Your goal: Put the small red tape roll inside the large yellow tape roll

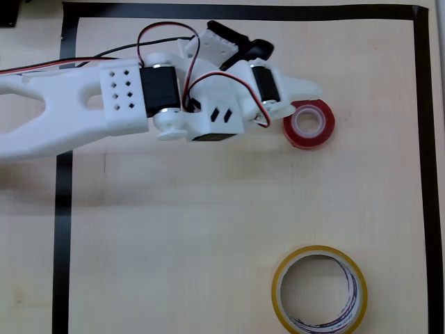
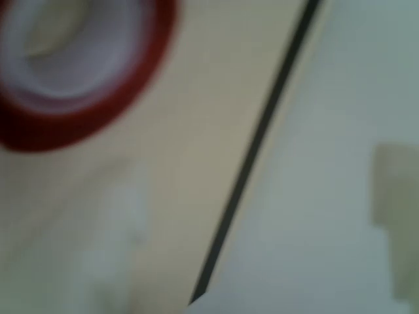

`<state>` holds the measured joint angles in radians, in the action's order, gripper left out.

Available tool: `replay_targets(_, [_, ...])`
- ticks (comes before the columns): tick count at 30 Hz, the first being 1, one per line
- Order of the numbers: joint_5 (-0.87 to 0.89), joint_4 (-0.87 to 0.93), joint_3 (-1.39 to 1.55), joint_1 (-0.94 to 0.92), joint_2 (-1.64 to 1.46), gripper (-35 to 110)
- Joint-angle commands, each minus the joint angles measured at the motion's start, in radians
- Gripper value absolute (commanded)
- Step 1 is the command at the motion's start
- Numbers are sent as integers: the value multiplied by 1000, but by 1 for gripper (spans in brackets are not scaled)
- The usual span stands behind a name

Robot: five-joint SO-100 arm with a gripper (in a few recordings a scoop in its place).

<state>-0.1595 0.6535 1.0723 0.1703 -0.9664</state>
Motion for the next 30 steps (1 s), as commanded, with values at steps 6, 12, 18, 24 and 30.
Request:
replay_targets(6, [52, 144, -460, -5, 152, 17])
replay_targets(12, [52, 462, -1249, 2, 606, 17])
replay_targets(18, [55, 520, -1281, -12, 641, 17])
replay_targets(24, [64, 598, -1307, -17, 684, 17])
replay_targets(30, [77, 670, -1315, -25, 724, 17])
